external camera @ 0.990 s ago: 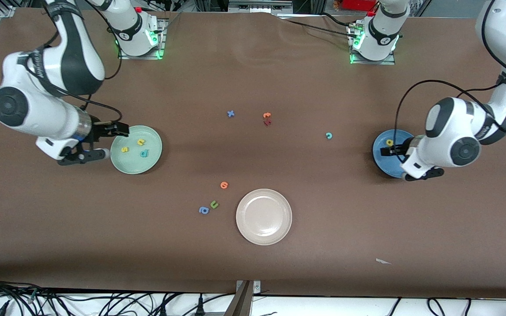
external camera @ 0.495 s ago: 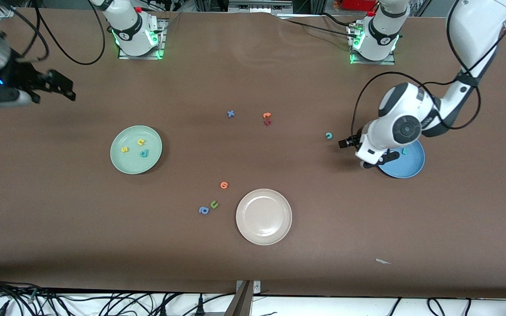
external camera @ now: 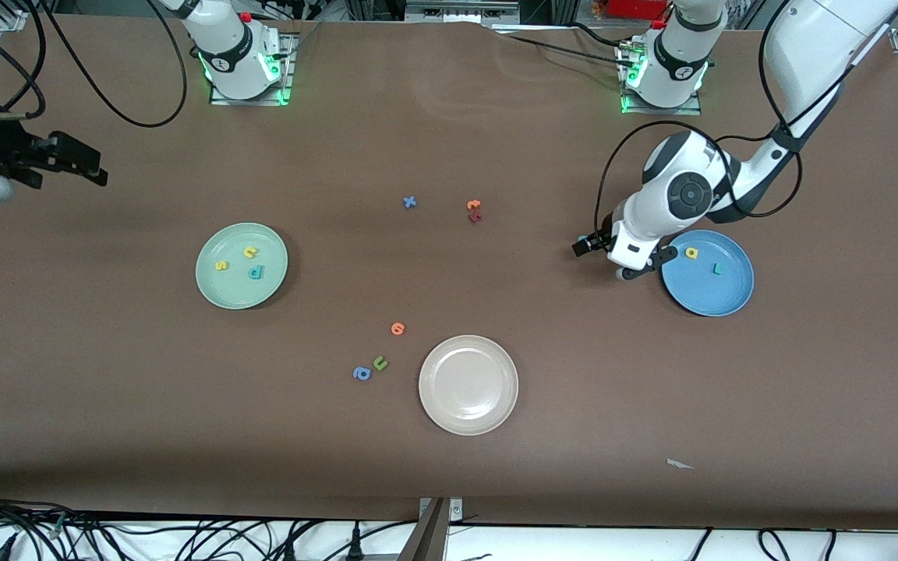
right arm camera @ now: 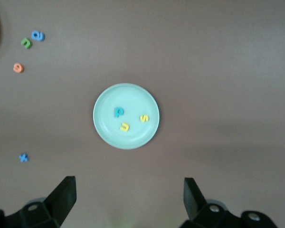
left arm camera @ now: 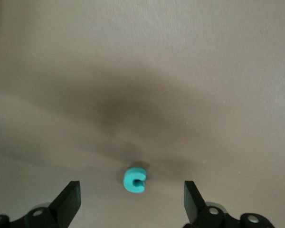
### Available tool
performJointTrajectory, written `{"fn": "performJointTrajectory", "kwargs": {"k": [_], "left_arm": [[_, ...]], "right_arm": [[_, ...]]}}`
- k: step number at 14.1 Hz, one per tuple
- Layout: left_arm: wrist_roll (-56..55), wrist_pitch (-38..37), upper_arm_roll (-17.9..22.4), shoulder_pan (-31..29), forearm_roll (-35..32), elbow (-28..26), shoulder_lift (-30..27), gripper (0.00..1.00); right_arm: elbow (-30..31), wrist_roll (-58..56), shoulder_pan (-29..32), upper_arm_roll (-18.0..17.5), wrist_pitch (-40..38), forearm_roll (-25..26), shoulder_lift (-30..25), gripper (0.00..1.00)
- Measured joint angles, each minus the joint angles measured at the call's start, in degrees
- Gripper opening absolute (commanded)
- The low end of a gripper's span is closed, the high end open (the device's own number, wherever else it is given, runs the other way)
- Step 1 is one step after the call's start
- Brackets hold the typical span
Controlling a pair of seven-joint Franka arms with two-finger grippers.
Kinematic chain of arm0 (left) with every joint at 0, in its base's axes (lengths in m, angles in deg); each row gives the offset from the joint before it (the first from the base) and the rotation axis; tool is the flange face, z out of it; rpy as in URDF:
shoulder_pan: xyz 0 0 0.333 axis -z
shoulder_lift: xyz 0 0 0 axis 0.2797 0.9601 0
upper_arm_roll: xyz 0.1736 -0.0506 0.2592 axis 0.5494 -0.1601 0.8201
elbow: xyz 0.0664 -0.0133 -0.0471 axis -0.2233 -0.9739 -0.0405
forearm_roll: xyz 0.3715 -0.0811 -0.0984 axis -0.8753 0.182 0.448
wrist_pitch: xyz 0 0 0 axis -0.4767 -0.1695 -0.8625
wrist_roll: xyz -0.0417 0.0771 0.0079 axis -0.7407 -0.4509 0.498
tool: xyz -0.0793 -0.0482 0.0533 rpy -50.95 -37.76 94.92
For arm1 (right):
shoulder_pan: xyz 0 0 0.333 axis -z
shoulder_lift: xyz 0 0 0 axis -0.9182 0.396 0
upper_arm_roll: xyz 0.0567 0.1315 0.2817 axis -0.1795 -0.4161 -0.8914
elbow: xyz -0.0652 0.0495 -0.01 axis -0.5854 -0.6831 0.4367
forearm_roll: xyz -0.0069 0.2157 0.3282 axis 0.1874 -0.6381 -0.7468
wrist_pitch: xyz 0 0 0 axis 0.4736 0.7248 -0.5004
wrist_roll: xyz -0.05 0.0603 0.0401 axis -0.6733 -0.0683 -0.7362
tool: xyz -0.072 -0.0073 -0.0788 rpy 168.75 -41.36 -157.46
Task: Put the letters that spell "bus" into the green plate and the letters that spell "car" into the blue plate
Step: 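Lower the left gripper and grasp the teal c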
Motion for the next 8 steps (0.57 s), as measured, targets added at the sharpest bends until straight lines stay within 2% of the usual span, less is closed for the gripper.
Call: {"fn": "performJointTrajectory", "kwargs": {"k": [4,8], "left_arm": [[-3.58,1.03,0.01,2.32,-0.26,-0.36,0.18,0.9],[-3.95,1.04,0.97,2.34,-4.13,-0.43,1.22,0.9]], "right_arm": [[0.07,0.11,-0.01,0.1,1.92,0.56,0.18,1.0],[0.33,0.11,-0.21,0.55,2.43,0.59,0.14,1.0]]}}
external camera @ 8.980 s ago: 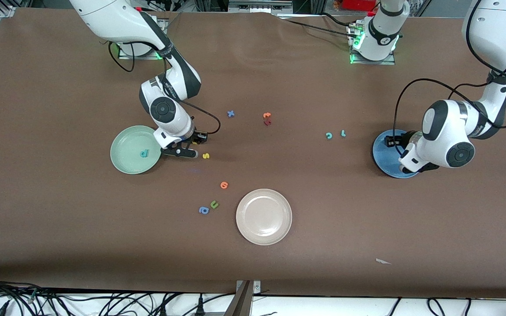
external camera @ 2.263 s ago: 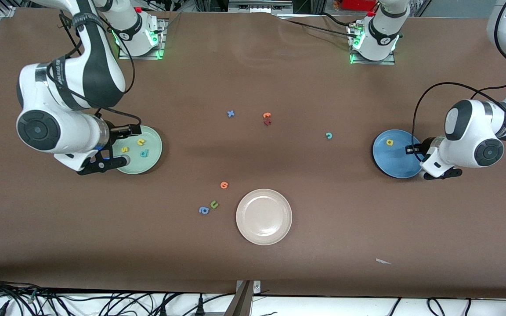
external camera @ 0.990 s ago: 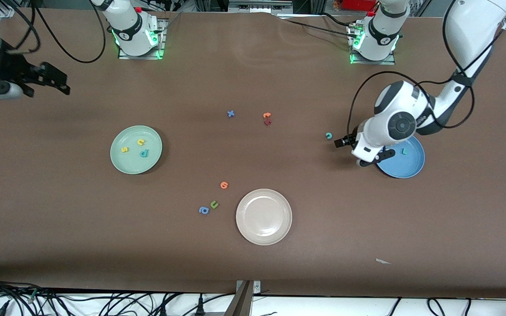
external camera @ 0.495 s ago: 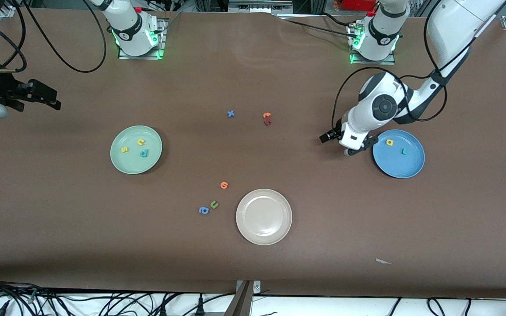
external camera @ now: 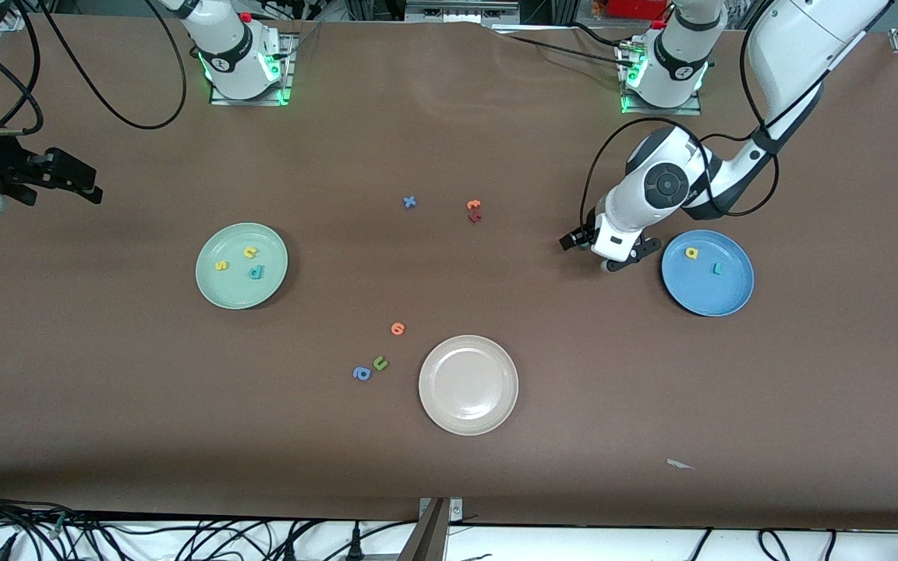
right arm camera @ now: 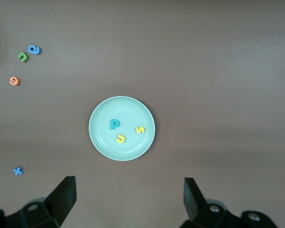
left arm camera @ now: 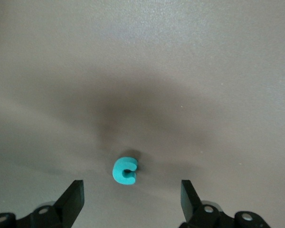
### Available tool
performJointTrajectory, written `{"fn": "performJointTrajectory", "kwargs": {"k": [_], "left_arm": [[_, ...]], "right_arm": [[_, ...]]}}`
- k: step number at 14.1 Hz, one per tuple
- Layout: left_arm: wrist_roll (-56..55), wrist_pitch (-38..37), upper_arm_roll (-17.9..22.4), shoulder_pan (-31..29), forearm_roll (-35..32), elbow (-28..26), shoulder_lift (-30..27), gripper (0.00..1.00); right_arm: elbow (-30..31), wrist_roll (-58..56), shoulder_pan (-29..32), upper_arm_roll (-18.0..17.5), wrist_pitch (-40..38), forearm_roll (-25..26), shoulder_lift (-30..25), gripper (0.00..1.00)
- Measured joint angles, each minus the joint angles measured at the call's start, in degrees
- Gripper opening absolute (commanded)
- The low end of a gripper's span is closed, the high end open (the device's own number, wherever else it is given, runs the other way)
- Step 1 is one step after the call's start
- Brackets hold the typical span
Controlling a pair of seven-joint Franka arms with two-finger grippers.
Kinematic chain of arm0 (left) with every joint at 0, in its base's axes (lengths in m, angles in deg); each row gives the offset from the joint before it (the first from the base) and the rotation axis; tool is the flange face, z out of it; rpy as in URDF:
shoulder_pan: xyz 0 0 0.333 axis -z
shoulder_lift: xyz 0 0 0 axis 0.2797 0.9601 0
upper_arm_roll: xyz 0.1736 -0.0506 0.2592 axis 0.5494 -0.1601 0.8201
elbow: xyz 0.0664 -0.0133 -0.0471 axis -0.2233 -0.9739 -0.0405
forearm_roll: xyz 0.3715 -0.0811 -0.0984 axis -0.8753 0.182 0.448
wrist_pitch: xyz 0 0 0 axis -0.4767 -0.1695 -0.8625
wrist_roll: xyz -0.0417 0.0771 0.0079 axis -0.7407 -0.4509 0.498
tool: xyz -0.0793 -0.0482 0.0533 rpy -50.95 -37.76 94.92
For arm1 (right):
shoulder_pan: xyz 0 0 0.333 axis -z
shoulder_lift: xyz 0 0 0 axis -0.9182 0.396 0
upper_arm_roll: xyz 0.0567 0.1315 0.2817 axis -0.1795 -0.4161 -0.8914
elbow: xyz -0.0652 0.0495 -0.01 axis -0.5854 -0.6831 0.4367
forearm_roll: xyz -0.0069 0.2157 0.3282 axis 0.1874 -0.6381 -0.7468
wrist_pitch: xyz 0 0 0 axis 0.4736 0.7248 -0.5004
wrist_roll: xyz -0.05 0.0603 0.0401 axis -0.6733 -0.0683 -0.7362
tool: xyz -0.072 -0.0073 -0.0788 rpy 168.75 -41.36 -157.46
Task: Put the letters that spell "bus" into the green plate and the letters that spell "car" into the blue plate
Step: 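Lower the left gripper and grasp the teal c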
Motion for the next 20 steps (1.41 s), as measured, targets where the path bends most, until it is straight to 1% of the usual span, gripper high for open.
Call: {"fn": "performJointTrajectory", "kwargs": {"k": [2,5,8,9,12,16,20], "left_arm": [[-1.59,0.04,0.75,-0.01,-3.3,0.0,1.11,0.9],[-5.08,0.36,1.13,-0.03,-7.96,0.01,2.9,0.9],[-6.16,0.49,1.13,-0.11,-8.68,0.07,3.43,0.89],[-6.29,0.5,1.13,-0.13,-8.68,0.1,3.44,0.85],[-6.63,0.77,1.06,-0.14,-8.68,0.19,3.42,0.62],[-6.88,0.8,0.81,-0.13,-8.68,0.53,3.28,0.37],[-7.17,0.79,0.73,-0.14,-8.68,0.65,3.22,0.23]], "right_arm": [[0.09,0.04,-0.43,0.34,0.01,0.0,-0.07,1.0],[0.25,0.05,-2.08,2.14,0.06,0.04,-0.09,1.0],[0.29,0.05,-2.54,2.41,0.11,0.18,-0.11,1.0],[0.29,0.05,-2.58,2.42,0.11,0.19,-0.11,1.0],[0.29,0.05,-2.76,2.43,0.11,0.19,-0.11,1.0],[0.29,0.04,-2.9,2.43,0.11,0.2,-0.11,1.0],[0.29,0.04,-3.63,2.42,0.11,0.2,-0.11,1.0]]}}
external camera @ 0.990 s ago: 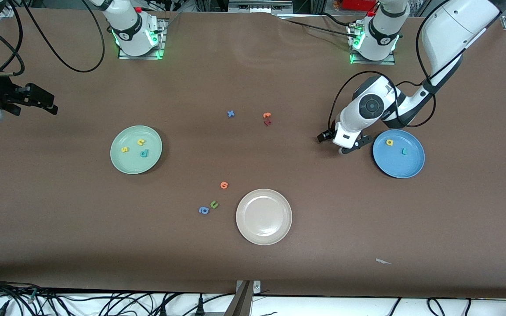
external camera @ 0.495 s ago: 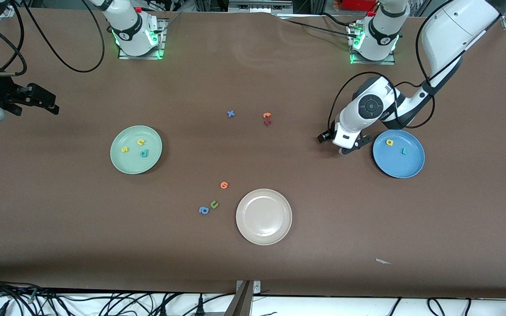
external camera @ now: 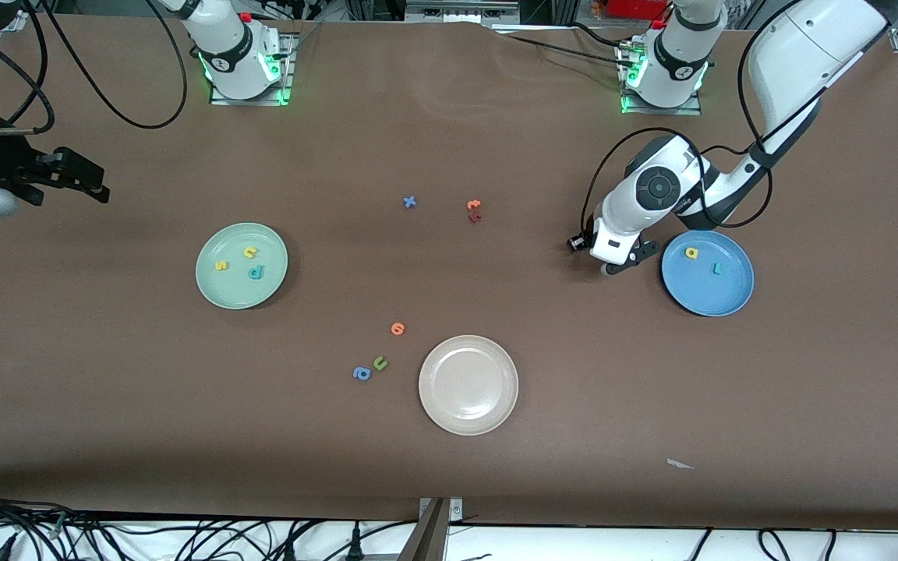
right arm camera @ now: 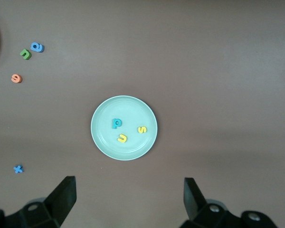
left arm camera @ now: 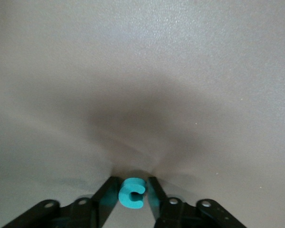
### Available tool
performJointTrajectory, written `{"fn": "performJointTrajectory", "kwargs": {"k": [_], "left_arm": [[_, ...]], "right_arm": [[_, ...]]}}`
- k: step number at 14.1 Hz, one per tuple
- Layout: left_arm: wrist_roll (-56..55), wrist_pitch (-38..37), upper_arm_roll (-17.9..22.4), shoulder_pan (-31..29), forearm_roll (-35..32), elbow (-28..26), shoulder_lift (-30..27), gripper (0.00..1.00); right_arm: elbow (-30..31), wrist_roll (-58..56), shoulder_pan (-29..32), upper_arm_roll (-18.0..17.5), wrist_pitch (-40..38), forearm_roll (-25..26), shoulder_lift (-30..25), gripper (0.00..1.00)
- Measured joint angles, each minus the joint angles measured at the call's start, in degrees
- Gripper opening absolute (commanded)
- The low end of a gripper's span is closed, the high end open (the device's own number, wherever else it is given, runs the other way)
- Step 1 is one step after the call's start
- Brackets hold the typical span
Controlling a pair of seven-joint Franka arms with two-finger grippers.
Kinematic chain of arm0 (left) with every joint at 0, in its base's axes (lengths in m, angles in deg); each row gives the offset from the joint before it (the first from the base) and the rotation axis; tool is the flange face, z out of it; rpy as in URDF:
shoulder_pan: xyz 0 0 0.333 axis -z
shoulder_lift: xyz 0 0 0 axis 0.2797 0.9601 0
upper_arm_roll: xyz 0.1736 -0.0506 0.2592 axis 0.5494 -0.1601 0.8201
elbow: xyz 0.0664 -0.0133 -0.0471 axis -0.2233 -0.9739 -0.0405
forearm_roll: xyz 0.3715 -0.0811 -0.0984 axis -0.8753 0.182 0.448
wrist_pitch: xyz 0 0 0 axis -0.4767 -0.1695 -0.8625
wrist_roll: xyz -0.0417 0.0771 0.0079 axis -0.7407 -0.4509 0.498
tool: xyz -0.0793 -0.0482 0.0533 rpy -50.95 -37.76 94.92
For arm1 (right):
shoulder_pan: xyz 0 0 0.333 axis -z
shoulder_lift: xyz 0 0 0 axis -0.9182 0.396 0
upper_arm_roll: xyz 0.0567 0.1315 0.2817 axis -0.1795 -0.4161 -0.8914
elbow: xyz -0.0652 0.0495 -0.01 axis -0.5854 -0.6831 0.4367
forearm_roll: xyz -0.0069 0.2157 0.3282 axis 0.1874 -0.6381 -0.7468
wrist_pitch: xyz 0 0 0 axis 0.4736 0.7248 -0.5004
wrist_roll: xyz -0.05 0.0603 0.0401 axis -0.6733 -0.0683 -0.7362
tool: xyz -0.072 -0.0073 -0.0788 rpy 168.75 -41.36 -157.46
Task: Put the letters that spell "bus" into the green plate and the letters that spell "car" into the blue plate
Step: 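Lower the left gripper and grasp the teal c, then carry the teal c onto the blue plate and open the left gripper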
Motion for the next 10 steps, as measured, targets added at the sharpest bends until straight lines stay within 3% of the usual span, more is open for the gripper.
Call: {"fn": "performJointTrajectory", "kwargs": {"k": [4,10], "left_arm": [[-0.27,-0.21,-0.36,-0.19,0.0,0.0,-0.4,0.08],[-0.13,-4.3,-0.08,-0.93,0.0,2.26,-0.36,0.07]], "right_arm": [[0.0,0.0,-0.15,0.0,0.0,0.0,0.0,1.0],[0.0,0.0,-0.15,0.0,-0.01,0.0,0.0,1.0]]}}
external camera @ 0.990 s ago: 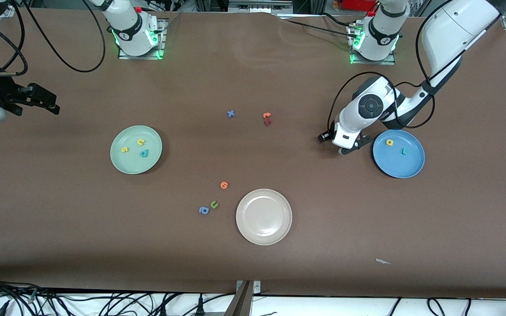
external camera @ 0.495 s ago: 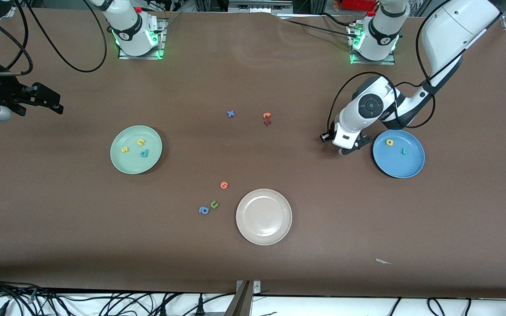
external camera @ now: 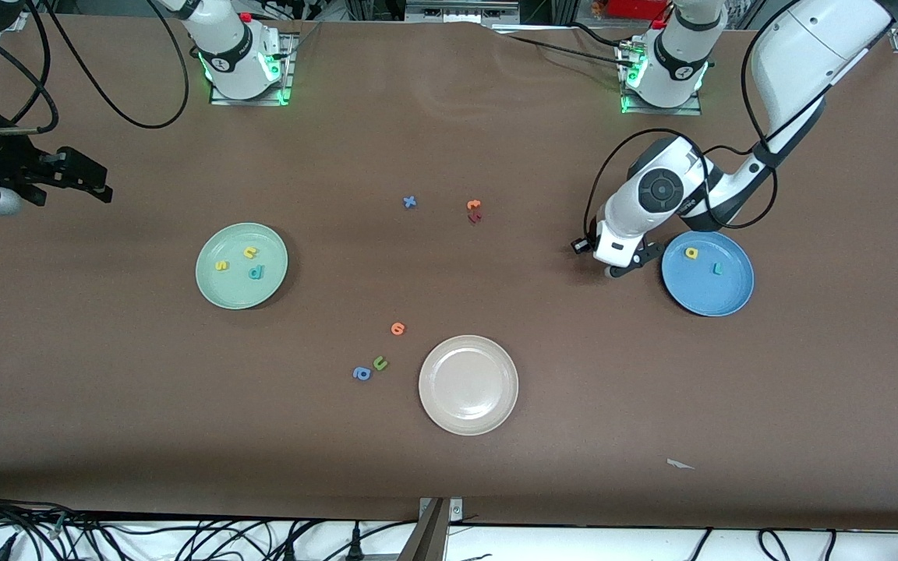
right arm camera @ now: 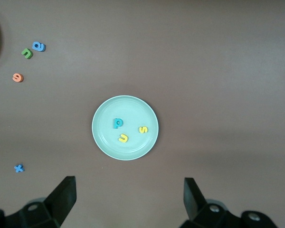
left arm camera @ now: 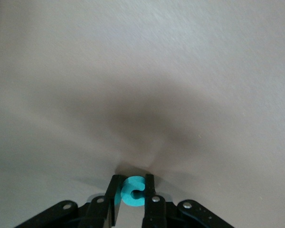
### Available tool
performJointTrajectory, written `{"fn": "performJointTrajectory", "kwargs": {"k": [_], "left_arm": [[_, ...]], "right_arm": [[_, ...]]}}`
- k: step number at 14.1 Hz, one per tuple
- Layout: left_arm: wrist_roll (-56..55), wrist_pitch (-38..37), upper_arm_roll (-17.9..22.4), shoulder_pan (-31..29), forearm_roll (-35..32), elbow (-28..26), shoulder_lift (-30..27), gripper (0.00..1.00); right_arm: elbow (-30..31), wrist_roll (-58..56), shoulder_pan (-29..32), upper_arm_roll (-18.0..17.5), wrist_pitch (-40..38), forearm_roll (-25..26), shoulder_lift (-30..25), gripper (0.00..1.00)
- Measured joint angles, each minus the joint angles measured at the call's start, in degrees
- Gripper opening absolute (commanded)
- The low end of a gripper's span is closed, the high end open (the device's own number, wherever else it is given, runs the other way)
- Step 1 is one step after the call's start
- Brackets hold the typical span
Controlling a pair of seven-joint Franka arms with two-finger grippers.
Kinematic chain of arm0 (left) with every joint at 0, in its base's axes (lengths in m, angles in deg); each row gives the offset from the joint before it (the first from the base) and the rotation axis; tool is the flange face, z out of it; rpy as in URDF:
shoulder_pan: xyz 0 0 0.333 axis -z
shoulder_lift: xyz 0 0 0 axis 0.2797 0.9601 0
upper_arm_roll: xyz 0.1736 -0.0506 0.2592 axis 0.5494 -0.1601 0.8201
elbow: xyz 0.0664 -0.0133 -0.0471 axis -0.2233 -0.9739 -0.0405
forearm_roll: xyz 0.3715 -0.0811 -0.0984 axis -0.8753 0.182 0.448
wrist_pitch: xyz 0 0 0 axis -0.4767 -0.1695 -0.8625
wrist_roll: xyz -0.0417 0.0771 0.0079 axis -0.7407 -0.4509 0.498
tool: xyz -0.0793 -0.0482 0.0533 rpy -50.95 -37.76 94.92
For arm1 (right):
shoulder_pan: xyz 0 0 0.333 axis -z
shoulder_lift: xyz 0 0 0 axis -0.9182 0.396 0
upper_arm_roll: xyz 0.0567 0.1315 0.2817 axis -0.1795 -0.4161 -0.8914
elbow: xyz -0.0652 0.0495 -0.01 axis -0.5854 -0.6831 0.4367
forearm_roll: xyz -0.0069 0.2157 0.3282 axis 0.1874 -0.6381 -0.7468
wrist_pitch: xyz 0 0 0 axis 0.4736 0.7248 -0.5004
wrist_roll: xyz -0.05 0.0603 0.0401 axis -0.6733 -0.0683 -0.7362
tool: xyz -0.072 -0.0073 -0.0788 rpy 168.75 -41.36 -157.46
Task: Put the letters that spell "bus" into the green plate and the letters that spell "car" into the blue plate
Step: 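Carry the teal c onto the blue plate and open the left gripper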
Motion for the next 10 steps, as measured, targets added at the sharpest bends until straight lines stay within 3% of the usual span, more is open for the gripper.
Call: {"fn": "performJointTrajectory", "kwargs": {"k": [3,6,8,10], "left_arm": [[4.54,-9.47,-4.49,-5.68,0.44,4.25,0.08,0.07],[15.64,-19.39,-13.34,-18.94,1.82,8.16,-0.11,0.07],[24.35,-22.45,-14.84,-25.74,1.85,9.82,-0.14,0.07],[29.63,-22.78,-13.78,-28.99,1.55,10.17,0.07,0.07]], "right_arm": [[0.0,0.0,-0.01,0.0,-0.01,0.0,0.0,1.0],[0.02,0.0,-0.01,0.02,-0.01,0.01,0.0,1.0],[0.02,0.0,-0.01,0.02,-0.02,0.0,0.0,1.0],[0.02,0.0,-0.01,0.02,-0.02,0.01,0.0,1.0]]}}
